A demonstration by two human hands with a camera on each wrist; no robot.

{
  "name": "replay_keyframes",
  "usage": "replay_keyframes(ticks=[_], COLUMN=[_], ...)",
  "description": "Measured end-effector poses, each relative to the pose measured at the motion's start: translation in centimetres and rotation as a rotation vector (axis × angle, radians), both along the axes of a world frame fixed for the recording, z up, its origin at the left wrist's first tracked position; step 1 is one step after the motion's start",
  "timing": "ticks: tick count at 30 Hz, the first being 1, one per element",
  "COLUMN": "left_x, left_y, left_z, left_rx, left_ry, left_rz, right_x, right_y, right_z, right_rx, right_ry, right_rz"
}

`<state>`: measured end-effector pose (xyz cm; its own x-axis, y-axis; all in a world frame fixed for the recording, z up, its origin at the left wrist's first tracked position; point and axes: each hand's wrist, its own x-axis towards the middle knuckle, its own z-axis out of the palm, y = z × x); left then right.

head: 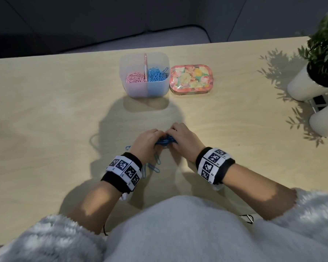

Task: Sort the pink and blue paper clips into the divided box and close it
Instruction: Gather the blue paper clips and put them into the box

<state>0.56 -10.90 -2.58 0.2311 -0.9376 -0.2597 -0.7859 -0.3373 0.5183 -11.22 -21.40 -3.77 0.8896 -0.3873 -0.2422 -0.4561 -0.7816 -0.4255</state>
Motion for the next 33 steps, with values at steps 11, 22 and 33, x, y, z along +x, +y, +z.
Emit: replay_keyframes(ticks=[11, 22, 33], left_x=[1.1, 2.7, 6.1], left_y=[0.8, 1.6, -2.3], left_z=[0.0, 0.7, 5.2], left_rx=[0.053, -0.042, -0.199], left_ry=[-0.014, 0.165, 0.115], left_rz=[0.063, 0.266, 0.379], right_x=[-0.7, 4.6, 15.3], right_y=[-0.5, -7.3, -12.1], right_z=[0.1, 5.1, 7.8], right_rx=[0.089, 0.546, 0.394], right_ry=[-0.023, -0.299, -0.26], right_rz=[-0.062, -0.518, -0.636])
